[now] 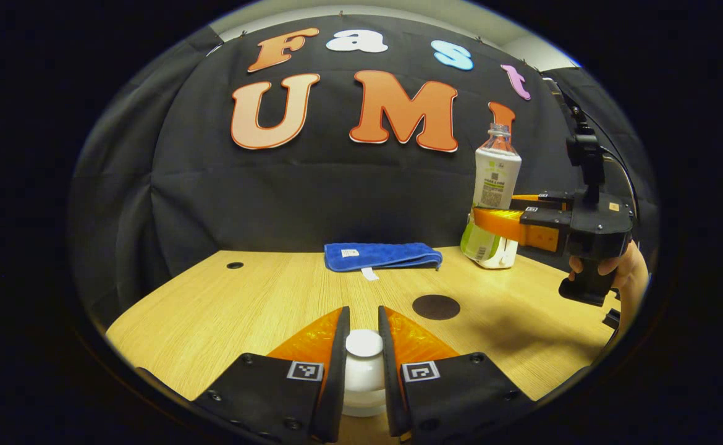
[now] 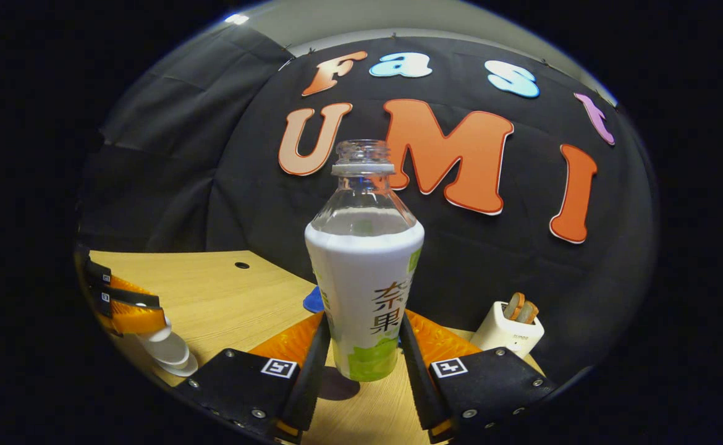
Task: Open the teacup lid with one hand, grasp the water bottle and pour water into the teacup with the other hand; after pouring, place the water bottle on the coaster and then close the teacup lid.
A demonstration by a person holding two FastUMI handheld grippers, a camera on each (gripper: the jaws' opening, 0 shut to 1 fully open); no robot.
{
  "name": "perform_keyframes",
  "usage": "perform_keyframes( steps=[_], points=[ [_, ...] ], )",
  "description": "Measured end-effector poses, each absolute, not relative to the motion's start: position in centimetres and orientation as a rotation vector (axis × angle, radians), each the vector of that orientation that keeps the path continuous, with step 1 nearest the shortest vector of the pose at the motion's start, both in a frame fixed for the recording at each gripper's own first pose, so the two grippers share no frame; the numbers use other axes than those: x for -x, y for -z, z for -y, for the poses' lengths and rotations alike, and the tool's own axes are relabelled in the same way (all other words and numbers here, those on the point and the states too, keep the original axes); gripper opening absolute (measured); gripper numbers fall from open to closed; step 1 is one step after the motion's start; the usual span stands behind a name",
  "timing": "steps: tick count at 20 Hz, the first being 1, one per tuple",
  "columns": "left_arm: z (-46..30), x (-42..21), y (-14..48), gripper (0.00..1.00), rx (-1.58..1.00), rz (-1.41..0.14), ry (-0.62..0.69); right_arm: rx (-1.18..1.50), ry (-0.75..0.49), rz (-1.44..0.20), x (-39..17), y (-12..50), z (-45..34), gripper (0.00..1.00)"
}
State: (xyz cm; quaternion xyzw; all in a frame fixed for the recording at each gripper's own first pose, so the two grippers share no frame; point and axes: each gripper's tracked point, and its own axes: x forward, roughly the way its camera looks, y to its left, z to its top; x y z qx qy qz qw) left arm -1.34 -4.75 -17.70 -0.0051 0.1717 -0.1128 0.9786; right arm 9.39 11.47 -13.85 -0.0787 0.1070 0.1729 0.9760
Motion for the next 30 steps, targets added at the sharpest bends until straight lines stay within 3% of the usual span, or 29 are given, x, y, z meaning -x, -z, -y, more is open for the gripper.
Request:
perform_keyframes(
  steps=[14, 24, 30],
  points=[
    [4.9, 1.8, 19.9, 0.32, -0.022, -0.391, 0.217, 0.037, -0.37, -0.259, -10.8, 15.7, -12.1, 0.65],
    [4.4, 2.0, 19.0, 0.33, -0.03, -0.371, 0.205, -0.048, -0.395, -0.473, -12.8, 25.5, -14.3, 0.65],
    [4.1, 2.0, 19.2, 0.32, -0.033, -0.375, 0.197, -0.038, -0.391, -0.509, -12.6, 27.1, -15.0, 0.65]
  ],
)
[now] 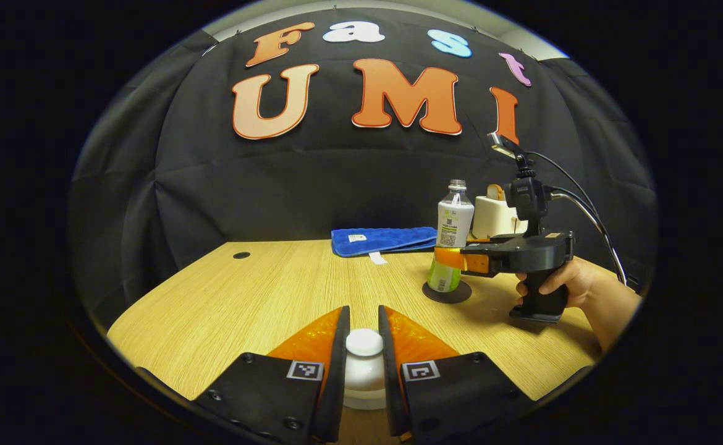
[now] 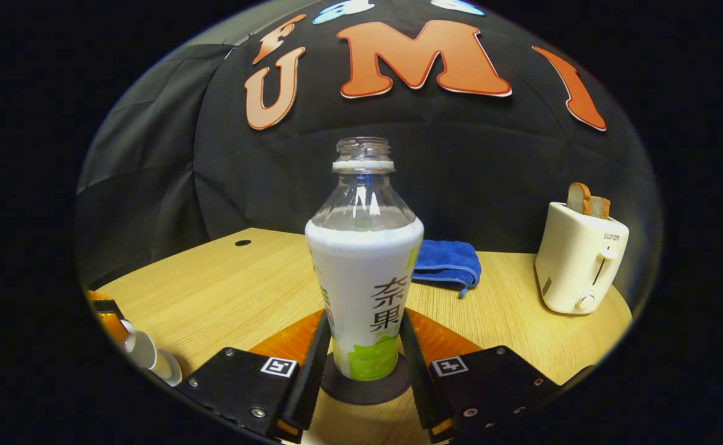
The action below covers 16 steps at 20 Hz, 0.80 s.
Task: Open the teacup lid with one hand, grasp the water bottle and pour water into the teacup with the other hand; after pouring, place the water bottle on the coaster and then close the teacup lid.
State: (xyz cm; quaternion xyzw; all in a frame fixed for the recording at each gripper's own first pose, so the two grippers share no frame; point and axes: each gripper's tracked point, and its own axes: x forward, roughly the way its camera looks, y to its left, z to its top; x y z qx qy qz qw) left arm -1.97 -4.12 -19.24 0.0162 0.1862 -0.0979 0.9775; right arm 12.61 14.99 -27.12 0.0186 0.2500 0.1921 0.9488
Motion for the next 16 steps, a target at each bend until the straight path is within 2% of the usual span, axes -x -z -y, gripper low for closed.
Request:
perform_keyframes(
  steps=[6, 11, 16],
  points=[
    [4.5, 1.9, 19.0, 0.31, -0.034, -0.371, 0.204, 0.009, -0.371, -0.511, -12.6, 27.5, -14.6, 0.69],
    [4.6, 1.9, 19.0, 0.32, -0.038, -0.372, 0.201, -0.007, -0.361, -0.533, -12.0, 27.4, -14.0, 0.88],
    [4.9, 2.0, 20.2, 0.32, -0.038, -0.391, 0.202, -0.005, -0.344, -0.53, -10.2, 26.6, -12.1, 0.96]
  ],
)
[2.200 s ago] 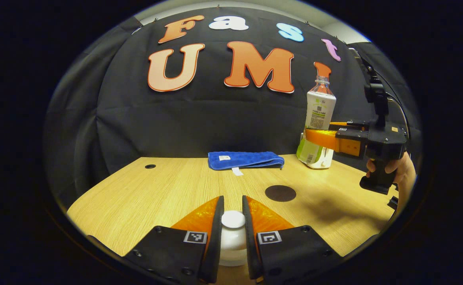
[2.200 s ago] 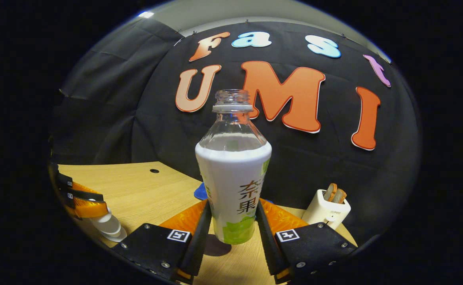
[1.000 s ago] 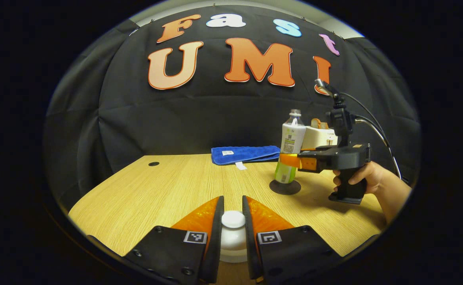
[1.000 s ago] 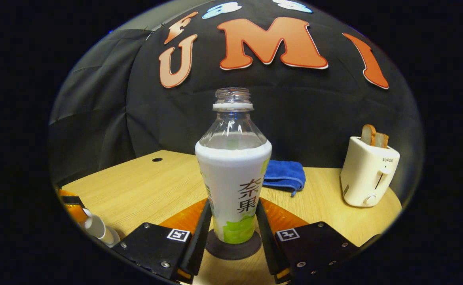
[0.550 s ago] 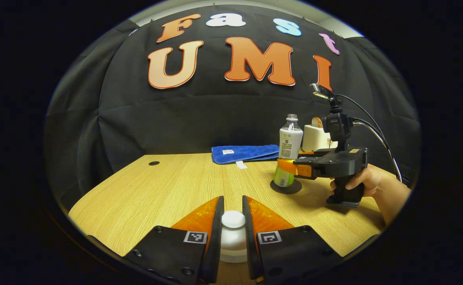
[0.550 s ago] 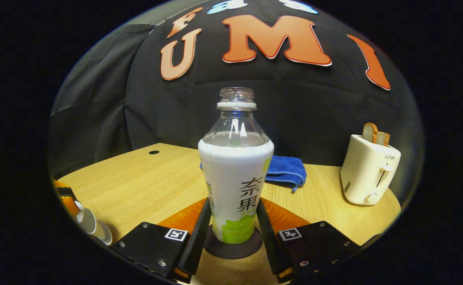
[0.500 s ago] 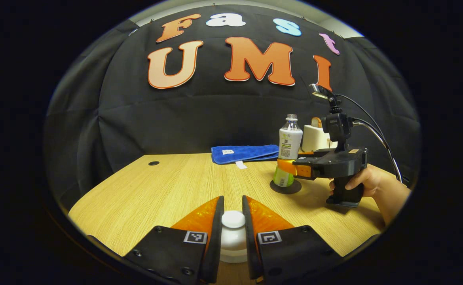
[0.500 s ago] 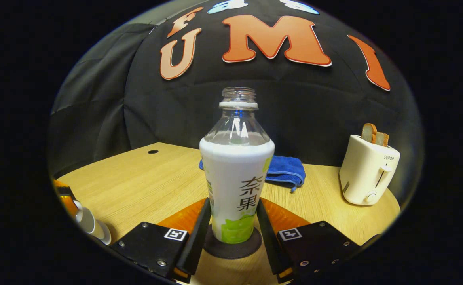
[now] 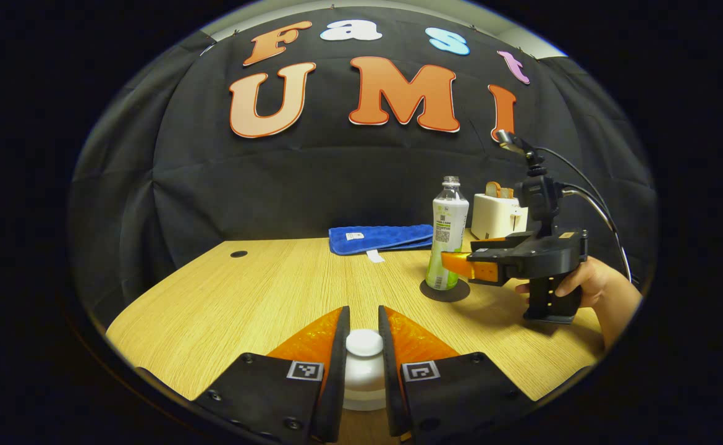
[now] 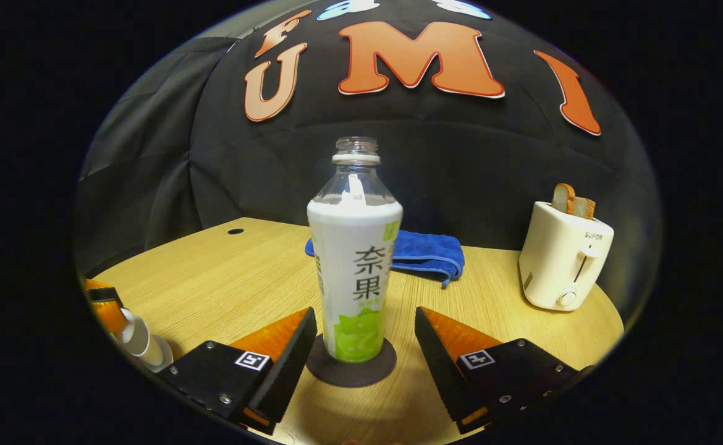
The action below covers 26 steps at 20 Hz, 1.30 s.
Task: Open the teacup lid with one hand, grasp the water bottle and pour water into the teacup with the other hand; after pouring, place the water bottle on the coaster and then close the teacup lid.
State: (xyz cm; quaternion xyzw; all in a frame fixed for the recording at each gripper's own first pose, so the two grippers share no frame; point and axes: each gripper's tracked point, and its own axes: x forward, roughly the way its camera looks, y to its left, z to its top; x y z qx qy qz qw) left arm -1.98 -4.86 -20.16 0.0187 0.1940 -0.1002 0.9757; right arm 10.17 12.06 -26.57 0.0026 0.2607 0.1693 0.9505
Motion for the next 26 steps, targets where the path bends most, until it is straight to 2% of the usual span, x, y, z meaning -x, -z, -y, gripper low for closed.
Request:
perform_keyframes(
  steps=[14, 16, 17, 18, 19, 20, 21, 26],
  points=[
    [5.0, 2.2, 21.7, 0.35, -0.071, -0.41, 0.19, -0.026, -0.32, -0.449, -6.2, 22.1, -8.3, 0.96],
    [5.2, 2.2, 20.9, 0.53, -0.075, -0.393, 0.185, -0.039, -0.315, -0.436, -5.6, 21.4, -7.9, 0.96],
    [4.9, 2.2, 20.4, 0.7, -0.079, -0.378, 0.173, -0.045, -0.312, -0.428, -5.4, 21.0, -7.7, 0.96],
    [4.9, 2.0, 19.7, 0.71, -0.08, -0.358, 0.167, -0.051, -0.31, -0.42, -5.1, 20.5, -7.5, 0.96],
    [4.8, 2.0, 18.9, 0.83, -0.081, -0.336, 0.157, -0.054, -0.303, -0.412, -4.9, 20.0, -7.3, 0.96],
    [4.6, 1.9, 18.0, 0.84, -0.077, -0.316, 0.151, -0.059, -0.297, -0.399, -4.6, 19.5, -7.0, 0.96],
    [4.6, 1.8, 17.0, 0.92, -0.069, -0.294, 0.144, -0.065, -0.293, -0.384, -4.4, 18.7, -6.7, 0.96],
    [3.6, 0.7, 12.0, 0.96, 0.001, -0.206, 0.111, -0.105, -0.277, -0.304, -2.8, 14.3, -6.1, 0.96]
  ],
)
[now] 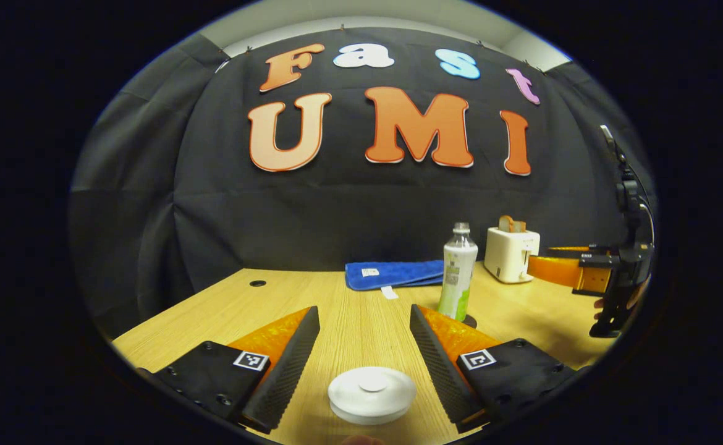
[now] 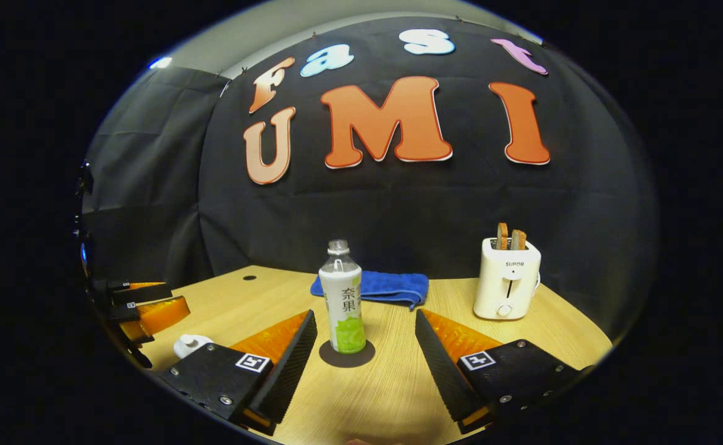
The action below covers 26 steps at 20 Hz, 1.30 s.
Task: Open the teacup lid with one hand, grasp the water bottle and pour water into the teacup with the other hand; after pouring, place the water bottle on the coaster and then close the teacup lid.
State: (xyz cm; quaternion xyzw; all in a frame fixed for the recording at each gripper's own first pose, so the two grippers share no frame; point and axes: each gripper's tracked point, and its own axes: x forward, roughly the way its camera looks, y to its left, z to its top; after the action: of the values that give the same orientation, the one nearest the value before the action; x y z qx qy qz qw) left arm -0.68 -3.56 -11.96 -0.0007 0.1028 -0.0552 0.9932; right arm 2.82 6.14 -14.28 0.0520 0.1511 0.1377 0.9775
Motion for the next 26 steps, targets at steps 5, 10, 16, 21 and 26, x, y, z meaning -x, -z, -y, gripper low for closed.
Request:
perform_keyframes(
  steps=[5, 10, 16, 21, 26],
  points=[
    [2.1, 0.1, 7.4, 0.97, 0.033, -0.141, 0.092, -0.033, -0.233, -0.24, -1.9, 10.6, -5.3, 0.96],
    [1.4, -0.1, 3.6, 0.97, 0.025, -0.081, 0.079, -0.021, -0.229, -0.196, -1.0, 7.8, -5.9, 0.97],
    [2.8, 0.7, 1.3, 0.97, -0.012, -0.069, 0.072, -0.034, -0.156, -0.16, -0.9, 5.8, -5.9, 0.96],
    [2.3, 1.0, 0.2, 0.95, -0.014, -0.025, 0.043, -0.018, -0.18, -0.124, -0.4, 4.8, -6.7, 0.97],
    [1.5, 1.2, 0.3, 0.97, -0.03, -0.013, 0.024, -0.013, -0.194, -0.113, -0.5, 4.3, -7.3, 0.97]
  ],
)
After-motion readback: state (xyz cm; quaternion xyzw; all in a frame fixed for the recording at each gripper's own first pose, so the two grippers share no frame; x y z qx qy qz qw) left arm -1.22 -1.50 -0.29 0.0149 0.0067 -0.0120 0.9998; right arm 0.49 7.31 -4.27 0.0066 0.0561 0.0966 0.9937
